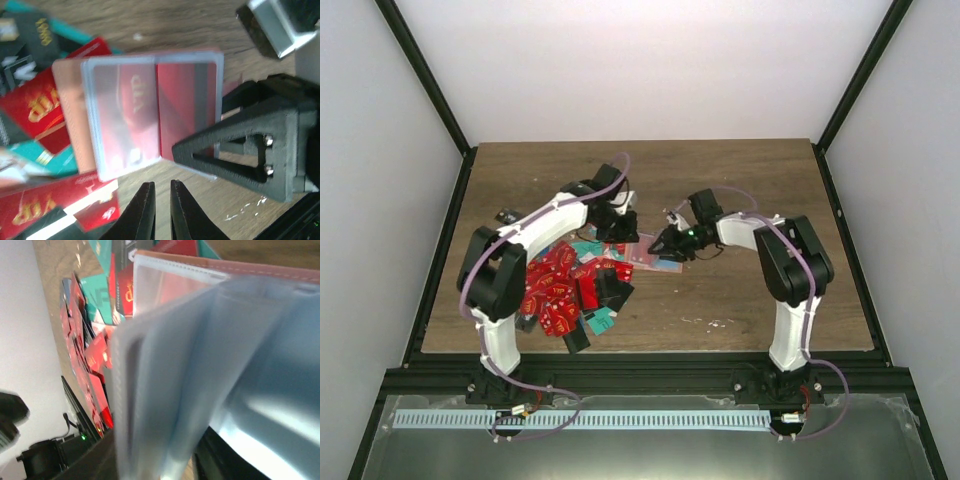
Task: Put the credit cards into the card holder
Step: Insert the credit card into the card holder, then pick up the credit card from the center of the board.
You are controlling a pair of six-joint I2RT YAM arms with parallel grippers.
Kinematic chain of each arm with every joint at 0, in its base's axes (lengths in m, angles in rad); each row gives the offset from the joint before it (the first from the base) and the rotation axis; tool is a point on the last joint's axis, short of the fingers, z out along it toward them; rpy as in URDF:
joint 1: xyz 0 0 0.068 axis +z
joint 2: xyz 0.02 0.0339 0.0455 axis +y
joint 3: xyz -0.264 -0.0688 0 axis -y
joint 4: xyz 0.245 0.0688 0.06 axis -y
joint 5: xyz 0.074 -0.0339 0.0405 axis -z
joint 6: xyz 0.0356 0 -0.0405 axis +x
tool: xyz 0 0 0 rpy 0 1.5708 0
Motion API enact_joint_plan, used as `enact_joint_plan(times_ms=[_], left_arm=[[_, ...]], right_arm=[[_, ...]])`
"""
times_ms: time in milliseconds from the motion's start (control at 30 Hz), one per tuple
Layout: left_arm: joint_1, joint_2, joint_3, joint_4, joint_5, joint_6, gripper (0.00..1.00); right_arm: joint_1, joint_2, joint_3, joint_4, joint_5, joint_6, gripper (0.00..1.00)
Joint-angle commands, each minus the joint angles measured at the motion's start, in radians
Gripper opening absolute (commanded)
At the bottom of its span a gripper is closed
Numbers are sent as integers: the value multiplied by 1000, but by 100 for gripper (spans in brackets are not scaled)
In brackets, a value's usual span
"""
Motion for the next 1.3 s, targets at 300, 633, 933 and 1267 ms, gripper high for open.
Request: enact_joint_plan(times_ms=[300, 633, 933, 1267], left_arm=[[76, -394, -435, 71, -100, -81, 20], [120, -569, -599, 89, -137, -127, 28], [138, -384, -480, 135, -109, -68, 28], [139, -323, -407, 31, -101, -18, 34]], right_arm=[[215, 170, 365, -106, 35, 37, 59], [233, 97, 339, -51, 16, 11, 74], [163, -51, 241, -36, 133, 7, 60], [159, -179, 10, -23, 129, -26, 59]])
